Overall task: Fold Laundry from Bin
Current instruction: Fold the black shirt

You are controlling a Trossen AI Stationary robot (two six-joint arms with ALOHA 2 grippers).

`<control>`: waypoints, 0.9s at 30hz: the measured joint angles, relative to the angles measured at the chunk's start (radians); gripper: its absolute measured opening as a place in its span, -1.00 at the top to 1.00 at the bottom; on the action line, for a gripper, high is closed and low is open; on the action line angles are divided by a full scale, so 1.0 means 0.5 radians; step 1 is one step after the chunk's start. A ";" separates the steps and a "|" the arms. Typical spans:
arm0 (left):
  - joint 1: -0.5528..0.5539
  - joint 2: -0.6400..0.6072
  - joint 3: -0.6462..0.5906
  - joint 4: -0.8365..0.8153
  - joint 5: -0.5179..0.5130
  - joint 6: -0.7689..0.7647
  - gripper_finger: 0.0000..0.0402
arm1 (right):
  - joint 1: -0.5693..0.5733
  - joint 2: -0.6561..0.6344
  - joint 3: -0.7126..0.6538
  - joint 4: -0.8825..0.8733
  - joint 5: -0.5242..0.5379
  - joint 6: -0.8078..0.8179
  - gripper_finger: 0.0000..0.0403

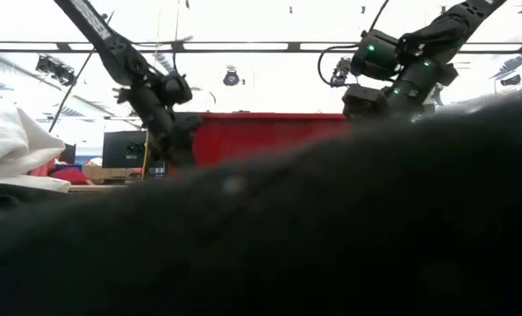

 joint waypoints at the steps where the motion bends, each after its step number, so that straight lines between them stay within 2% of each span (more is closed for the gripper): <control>1: 0.005 0.051 -0.001 0.004 -0.001 -0.014 0.30 | 0.022 0.013 -0.017 -0.004 0.023 0.019 0.16; 9: -0.023 0.400 0.113 0.181 -0.044 -0.251 0.24 | 0.076 0.117 -0.041 0.037 0.192 0.087 0.17; 16: -0.033 0.453 0.243 0.185 -0.275 -0.268 -0.13 | 0.077 0.241 -0.041 0.107 0.153 0.111 0.16; 19: -0.039 0.449 0.255 0.185 -0.303 -0.271 -0.25 | 0.077 0.290 -0.041 0.141 0.144 0.142 0.16; 23: -0.081 0.489 0.253 0.190 -0.309 -0.253 -0.23 | 0.077 0.294 -0.041 0.168 0.169 0.143 0.16; 27: -0.150 0.562 0.256 0.196 -0.328 -0.241 -0.06 | 0.070 0.291 -0.040 0.196 0.174 0.143 0.16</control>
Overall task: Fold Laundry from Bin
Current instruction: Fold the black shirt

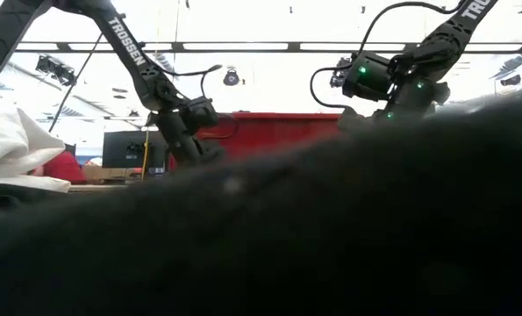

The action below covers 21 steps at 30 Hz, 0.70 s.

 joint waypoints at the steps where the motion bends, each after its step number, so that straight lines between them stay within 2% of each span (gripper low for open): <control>1: -0.007 0.017 0.002 0.011 0.003 -0.004 0.00 | -0.001 0.000 0.000 0.000 -0.001 0.000 0.16; 4: -0.026 0.024 0.005 0.007 -0.055 0.000 0.30 | -0.001 0.000 0.000 -0.003 -0.001 0.033 0.16; 7: -0.016 -0.042 0.018 -0.121 -0.068 0.015 0.78 | -0.007 0.000 0.000 -0.032 0.041 0.125 0.16; 8: -0.007 -0.082 0.036 -0.198 -0.059 0.046 0.89 | -0.016 0.000 0.000 -0.042 0.044 0.154 0.17; 11: 0.030 -0.219 0.116 -0.404 -0.067 0.182 0.93 | -0.047 0.000 0.001 -0.113 0.052 0.201 0.17; 14: 0.063 -0.297 0.144 -0.694 -0.200 0.306 0.94 | -0.059 0.000 0.001 -0.184 0.074 0.201 0.17; 21: 0.123 -0.351 0.140 -0.876 -0.368 0.476 0.96 | -0.066 0.000 0.001 -0.205 0.077 0.189 0.17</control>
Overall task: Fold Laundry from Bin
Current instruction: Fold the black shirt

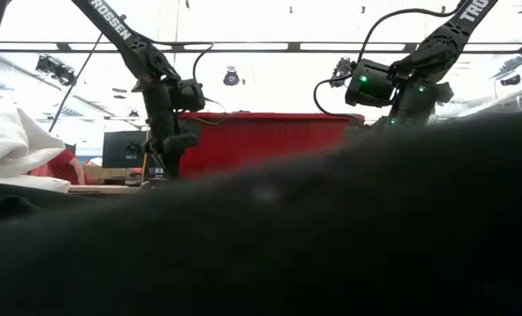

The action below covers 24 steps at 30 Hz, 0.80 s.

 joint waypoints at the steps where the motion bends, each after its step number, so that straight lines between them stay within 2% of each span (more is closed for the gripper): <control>1: 0.009 0.000 -0.006 0.017 -0.009 0.018 0.96 | 0.000 0.000 0.000 -0.002 -0.001 0.000 0.17; 5: 0.029 -0.002 -0.026 0.115 -0.014 0.067 0.92 | -0.007 0.000 0.002 -0.030 0.003 -0.002 0.17; 8: 0.034 -0.002 -0.031 0.212 -0.015 0.067 0.79 | -0.026 0.000 0.002 -0.030 -0.019 -0.013 0.17; 12: 0.016 -0.002 -0.014 0.213 -0.018 0.076 0.45 | -0.057 -0.026 0.001 -0.045 -0.091 -0.024 0.17; 16: -0.016 -0.001 0.092 0.026 -0.004 0.093 0.06 | -0.058 -0.186 0.000 -0.060 -0.110 -0.031 0.17; 17: -0.028 -0.002 0.128 -0.050 0.041 0.082 -0.02 | -0.048 -0.237 0.001 -0.078 -0.111 -0.031 0.17; 20: -0.104 -0.060 0.193 -0.219 0.363 0.061 -0.19 | 0.016 -0.404 0.001 -0.169 -0.112 -0.001 0.17; 22: -0.251 -0.126 0.200 -0.284 0.571 -0.034 -0.23 | 0.104 -0.516 0.001 -0.227 -0.113 0.034 0.17; 24: -0.477 -0.187 0.197 -0.425 0.673 -0.113 -0.22 | 0.224 -0.601 0.001 -0.311 -0.092 0.109 0.17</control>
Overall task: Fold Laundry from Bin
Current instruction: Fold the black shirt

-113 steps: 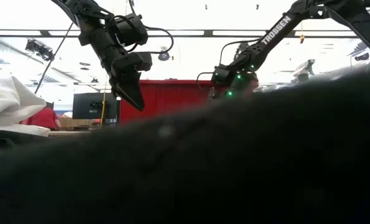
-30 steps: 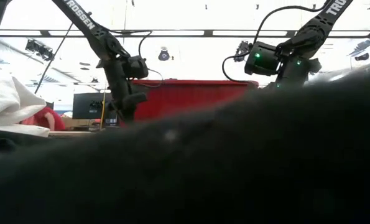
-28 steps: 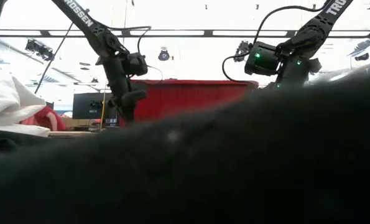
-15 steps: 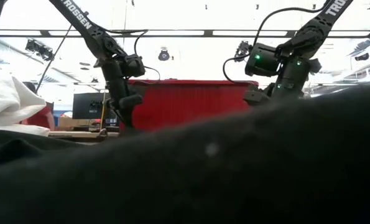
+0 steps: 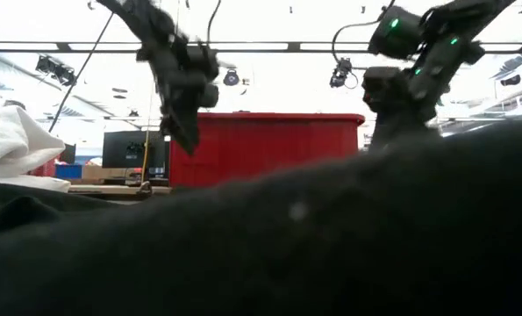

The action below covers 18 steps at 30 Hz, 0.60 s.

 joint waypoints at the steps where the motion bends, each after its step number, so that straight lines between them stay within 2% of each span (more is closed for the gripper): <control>1: -0.150 -0.028 -0.001 -0.037 0.006 -0.051 -0.21 | 0.064 -0.033 0.000 -0.032 0.016 0.045 0.17; 5: -0.780 -0.079 -0.001 0.035 0.007 -0.414 -0.14 | 0.347 -0.093 0.000 -0.037 0.032 0.170 0.17; 9: -1.309 -0.060 -0.001 0.342 -0.156 -0.849 -0.06 | 0.621 -0.035 0.000 -0.026 0.085 0.209 0.17; 11: -1.481 -0.025 0.000 0.543 -0.232 -1.086 -0.02 | 0.721 0.015 0.000 0.016 0.093 0.209 0.17; 15: -1.677 0.033 -0.001 0.780 -0.292 -1.542 0.04 | 0.887 0.080 0.000 0.103 0.069 0.252 0.17; 18: -1.819 0.046 -0.001 0.836 -0.489 -1.741 0.04 | 1.017 0.082 0.000 0.163 0.041 0.342 0.17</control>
